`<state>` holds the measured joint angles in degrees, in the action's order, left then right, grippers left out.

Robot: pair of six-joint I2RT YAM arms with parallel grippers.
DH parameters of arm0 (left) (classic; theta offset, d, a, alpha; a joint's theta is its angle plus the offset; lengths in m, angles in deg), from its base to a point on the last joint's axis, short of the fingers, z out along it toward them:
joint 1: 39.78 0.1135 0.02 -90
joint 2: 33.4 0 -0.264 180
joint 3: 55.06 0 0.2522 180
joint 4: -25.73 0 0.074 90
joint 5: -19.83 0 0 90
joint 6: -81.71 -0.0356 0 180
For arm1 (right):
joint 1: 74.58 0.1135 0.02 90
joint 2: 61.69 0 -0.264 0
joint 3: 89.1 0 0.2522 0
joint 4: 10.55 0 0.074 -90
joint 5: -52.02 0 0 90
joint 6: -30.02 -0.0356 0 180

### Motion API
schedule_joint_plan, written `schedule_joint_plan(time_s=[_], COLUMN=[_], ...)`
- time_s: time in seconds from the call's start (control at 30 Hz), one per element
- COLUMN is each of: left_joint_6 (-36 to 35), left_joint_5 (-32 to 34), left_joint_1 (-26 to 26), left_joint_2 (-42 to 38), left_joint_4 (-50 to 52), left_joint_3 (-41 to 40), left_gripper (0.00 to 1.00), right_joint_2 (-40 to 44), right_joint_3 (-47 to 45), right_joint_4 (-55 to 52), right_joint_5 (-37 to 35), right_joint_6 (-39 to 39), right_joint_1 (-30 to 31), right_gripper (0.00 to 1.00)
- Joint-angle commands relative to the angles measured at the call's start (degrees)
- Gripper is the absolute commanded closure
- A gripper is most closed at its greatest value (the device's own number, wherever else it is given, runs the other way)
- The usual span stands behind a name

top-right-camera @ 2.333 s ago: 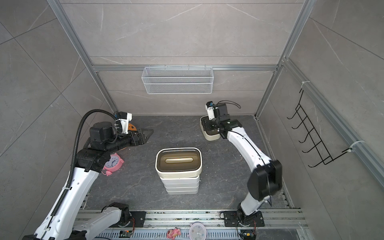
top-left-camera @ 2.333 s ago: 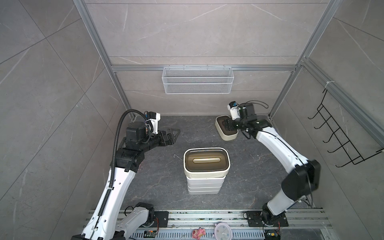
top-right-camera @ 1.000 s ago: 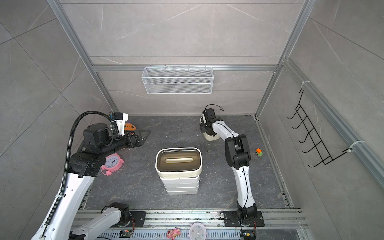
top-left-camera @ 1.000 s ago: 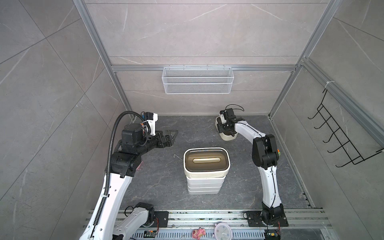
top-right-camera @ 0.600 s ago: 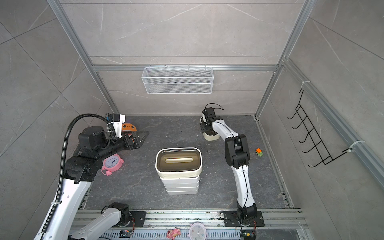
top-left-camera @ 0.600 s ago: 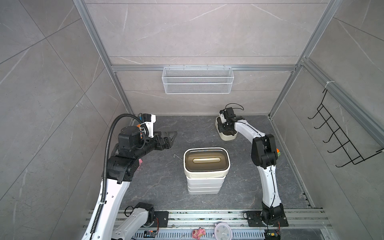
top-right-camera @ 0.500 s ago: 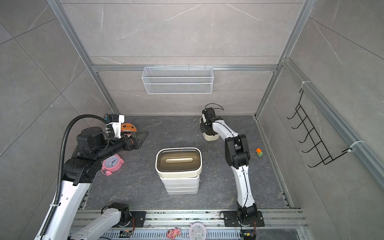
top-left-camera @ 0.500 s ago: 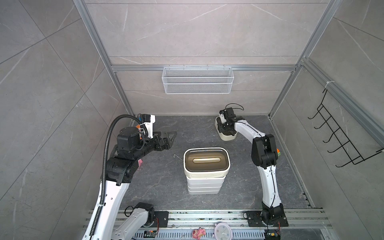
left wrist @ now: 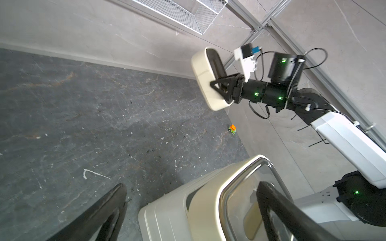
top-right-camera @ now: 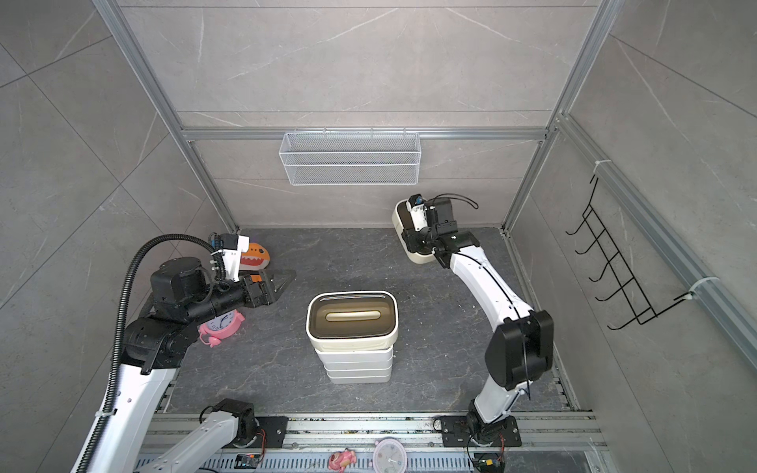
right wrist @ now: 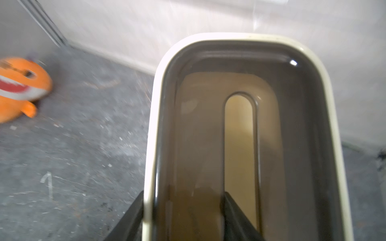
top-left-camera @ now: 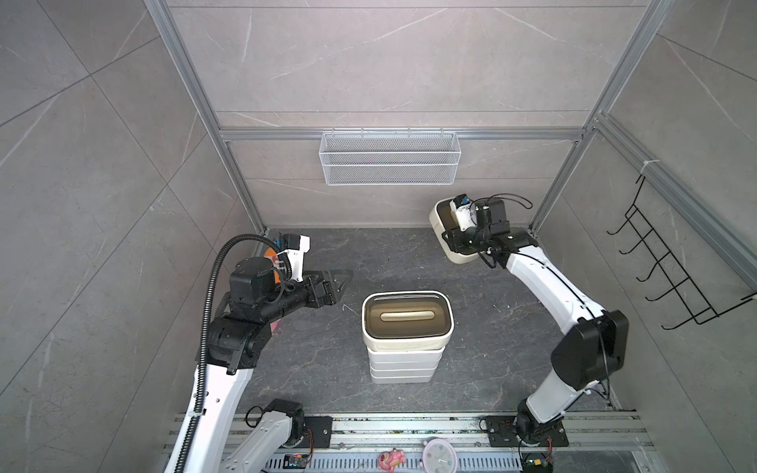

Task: Stack the tissue boxes
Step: Pick up the tissue box from the center of the board.

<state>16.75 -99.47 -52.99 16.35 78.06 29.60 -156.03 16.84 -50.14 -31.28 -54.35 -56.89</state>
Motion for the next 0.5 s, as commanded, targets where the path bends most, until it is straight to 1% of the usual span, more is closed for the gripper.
schedule_joint_plan(time_s=[0.0, 0.1, 0.17, 0.23, 0.4, 0.47], left_joint_6=[3.1, 3.4, 3.4, 3.5, 1.7, 0.2], left_joint_5=[-4.3, -5.1, -6.1, -7.2, -12.9, -13.4], left_joint_1=[-0.2, -0.2, -0.2, -0.2, -0.2, -0.1], left_joint_2=[-1.5, -3.2, -4.3, -4.7, -3.3, -3.6], left_joint_4=[2.4, 2.9, 2.8, 3.6, 11.0, 13.4], left_joint_3=[0.4, -0.1, -0.1, 0.6, 4.0, 4.8], left_gripper=[0.0, 0.0, 0.0, 0.0, 0.0, 0.0], right_joint_2=[4.8, 7.5, 9.7, 11.8, 17.2, 17.9], right_joint_3=[0.3, 1.6, 1.4, 1.1, 1.0, 2.7], right_joint_4=[0.4, -3.8, -6.2, -8.4, -13.3, -15.7], right_joint_5=[3.3, 4.9, 7.1, 7.8, 8.9, 8.5], right_joint_6=[2.7, 3.9, 5.6, 7.2, 12.1, 12.6], right_joint_1=[2.1, 3.7, 4.8, 6.1, 9.0, 10.0], right_gripper=[0.57, 0.57, 0.57, 0.57, 0.57, 0.57])
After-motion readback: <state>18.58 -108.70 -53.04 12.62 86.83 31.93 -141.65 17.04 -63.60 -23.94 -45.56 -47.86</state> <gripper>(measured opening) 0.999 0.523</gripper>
